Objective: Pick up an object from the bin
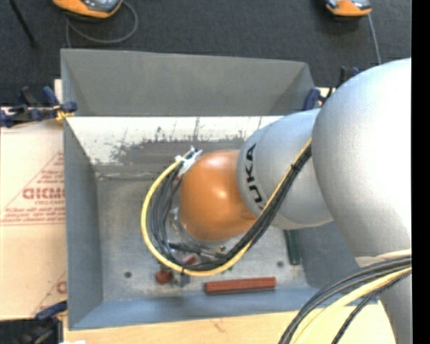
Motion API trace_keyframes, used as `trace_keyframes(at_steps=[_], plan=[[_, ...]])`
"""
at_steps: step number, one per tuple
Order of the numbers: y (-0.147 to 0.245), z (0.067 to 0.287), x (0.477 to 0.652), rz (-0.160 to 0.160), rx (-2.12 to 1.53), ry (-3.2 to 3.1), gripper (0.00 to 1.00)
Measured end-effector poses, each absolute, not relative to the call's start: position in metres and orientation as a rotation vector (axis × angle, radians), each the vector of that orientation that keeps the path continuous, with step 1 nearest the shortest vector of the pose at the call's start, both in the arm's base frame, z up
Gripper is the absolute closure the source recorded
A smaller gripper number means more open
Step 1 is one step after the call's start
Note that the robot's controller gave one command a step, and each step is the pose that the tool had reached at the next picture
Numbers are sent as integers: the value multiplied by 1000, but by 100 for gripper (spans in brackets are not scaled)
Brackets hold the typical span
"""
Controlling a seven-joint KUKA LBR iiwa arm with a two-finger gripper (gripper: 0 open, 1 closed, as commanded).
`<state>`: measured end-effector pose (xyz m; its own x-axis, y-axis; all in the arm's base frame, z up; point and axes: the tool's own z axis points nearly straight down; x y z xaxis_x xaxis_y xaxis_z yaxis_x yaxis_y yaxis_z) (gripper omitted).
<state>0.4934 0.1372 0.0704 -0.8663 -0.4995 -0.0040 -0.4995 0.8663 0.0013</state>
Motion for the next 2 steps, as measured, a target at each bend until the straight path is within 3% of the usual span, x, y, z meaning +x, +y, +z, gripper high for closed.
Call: trace_keyframes(at_steps=[1, 2], plan=[[120, 187, 489, -3, -964, 2980, 100], [111, 215, 491, -2, -941, 2991, 100]])
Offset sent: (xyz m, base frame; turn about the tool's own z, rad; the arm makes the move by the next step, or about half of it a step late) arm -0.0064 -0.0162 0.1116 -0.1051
